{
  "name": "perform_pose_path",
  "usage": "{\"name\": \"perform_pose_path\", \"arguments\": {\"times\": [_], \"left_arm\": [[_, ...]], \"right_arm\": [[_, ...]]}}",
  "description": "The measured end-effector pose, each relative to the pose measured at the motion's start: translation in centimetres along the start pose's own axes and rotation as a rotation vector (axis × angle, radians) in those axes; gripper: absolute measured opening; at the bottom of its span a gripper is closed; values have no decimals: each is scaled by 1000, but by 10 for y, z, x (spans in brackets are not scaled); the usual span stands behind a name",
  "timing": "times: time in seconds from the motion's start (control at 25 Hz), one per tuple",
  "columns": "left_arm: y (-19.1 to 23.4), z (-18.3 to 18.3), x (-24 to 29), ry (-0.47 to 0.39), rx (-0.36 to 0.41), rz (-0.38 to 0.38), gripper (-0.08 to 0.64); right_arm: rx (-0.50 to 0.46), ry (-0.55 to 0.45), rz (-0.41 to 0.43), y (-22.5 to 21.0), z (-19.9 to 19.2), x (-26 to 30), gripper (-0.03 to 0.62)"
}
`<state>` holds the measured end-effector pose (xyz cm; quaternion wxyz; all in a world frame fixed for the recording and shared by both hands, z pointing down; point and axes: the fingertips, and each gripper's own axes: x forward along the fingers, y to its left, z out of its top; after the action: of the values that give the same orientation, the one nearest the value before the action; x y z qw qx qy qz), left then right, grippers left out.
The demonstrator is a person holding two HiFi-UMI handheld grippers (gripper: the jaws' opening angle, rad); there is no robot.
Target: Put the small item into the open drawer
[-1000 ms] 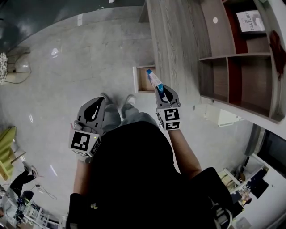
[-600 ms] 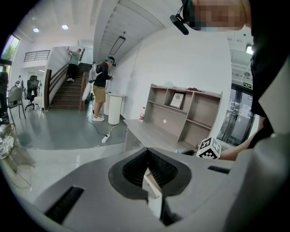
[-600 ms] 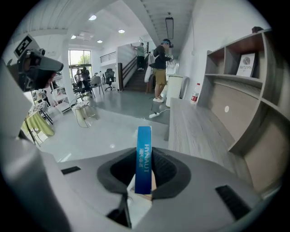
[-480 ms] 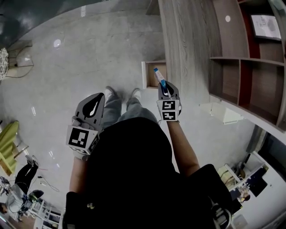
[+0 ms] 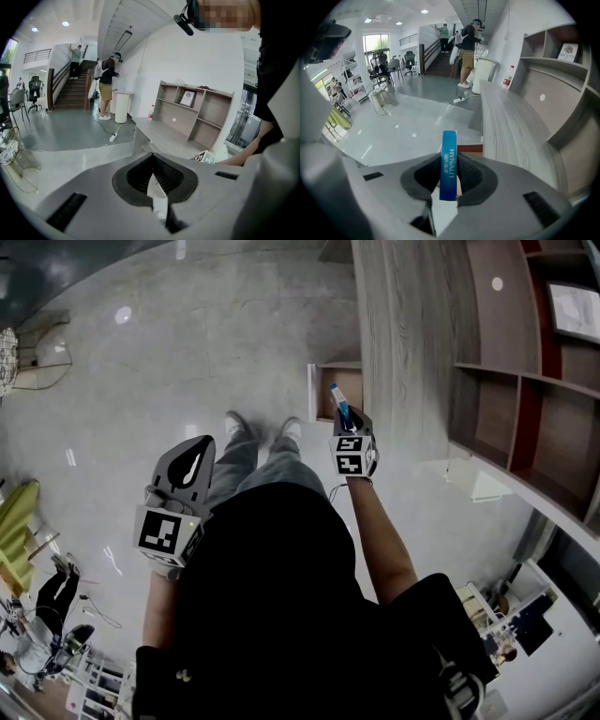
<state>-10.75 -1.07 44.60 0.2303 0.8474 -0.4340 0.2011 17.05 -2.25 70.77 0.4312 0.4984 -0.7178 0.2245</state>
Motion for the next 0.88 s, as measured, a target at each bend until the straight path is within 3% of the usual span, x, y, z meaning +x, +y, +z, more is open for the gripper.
{"name": "perform_pose_path", "arguments": {"times": [0.88], "left_arm": [[19, -20, -21, 57, -22, 55, 2]], "right_arm": [[-75, 166, -17, 19, -33, 74, 92]]}}
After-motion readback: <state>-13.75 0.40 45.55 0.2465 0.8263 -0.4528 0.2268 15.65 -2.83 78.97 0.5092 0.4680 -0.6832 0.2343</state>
